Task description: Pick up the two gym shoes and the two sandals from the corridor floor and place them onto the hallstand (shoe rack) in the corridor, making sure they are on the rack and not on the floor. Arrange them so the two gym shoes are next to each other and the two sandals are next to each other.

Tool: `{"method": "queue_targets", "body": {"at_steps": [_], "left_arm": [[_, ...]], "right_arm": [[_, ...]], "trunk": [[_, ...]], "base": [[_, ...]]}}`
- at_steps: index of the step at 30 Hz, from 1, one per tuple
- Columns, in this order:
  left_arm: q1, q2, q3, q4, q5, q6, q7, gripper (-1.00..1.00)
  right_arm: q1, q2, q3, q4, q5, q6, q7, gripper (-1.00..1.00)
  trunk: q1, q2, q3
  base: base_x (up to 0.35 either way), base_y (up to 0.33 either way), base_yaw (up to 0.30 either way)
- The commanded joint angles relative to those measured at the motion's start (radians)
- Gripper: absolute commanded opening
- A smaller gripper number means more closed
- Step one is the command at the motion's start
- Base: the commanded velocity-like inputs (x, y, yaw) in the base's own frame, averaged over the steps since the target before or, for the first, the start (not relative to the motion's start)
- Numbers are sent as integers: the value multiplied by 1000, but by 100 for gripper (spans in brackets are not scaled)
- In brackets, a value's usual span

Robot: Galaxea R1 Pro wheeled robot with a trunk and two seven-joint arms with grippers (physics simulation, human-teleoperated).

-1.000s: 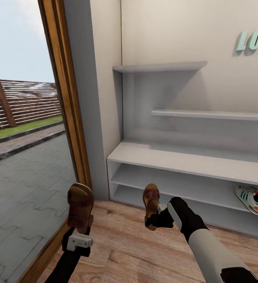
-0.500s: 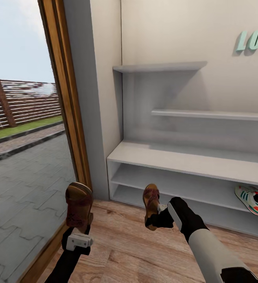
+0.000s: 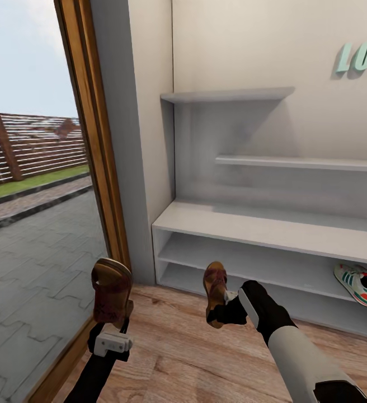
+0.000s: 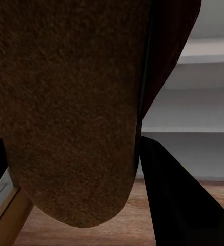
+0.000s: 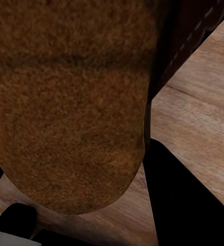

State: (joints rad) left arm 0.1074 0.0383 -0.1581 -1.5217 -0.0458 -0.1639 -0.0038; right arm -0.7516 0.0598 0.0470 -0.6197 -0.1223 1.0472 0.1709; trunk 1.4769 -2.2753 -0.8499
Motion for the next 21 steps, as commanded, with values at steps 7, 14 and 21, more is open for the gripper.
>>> {"method": "queue_targets", "body": {"at_steps": [7,14,21], "left_arm": [[0,0,-1,0,-3,0,1,-100],[0,0,1,0,-2,0,1,-100],[0,0,0,0,-3,0,1,-100]], "right_arm": [[0,0,-1,0,0,0,-1,-100],[0,0,-2,0,-2,0,0,-100],[0,0,-3,0,-2,0,0,-100]], "trunk": [[0,0,0],[15,-28,-13],[27,-49,-22]], "base": [[0,0,0],[0,0,0],[0,0,0]]}}
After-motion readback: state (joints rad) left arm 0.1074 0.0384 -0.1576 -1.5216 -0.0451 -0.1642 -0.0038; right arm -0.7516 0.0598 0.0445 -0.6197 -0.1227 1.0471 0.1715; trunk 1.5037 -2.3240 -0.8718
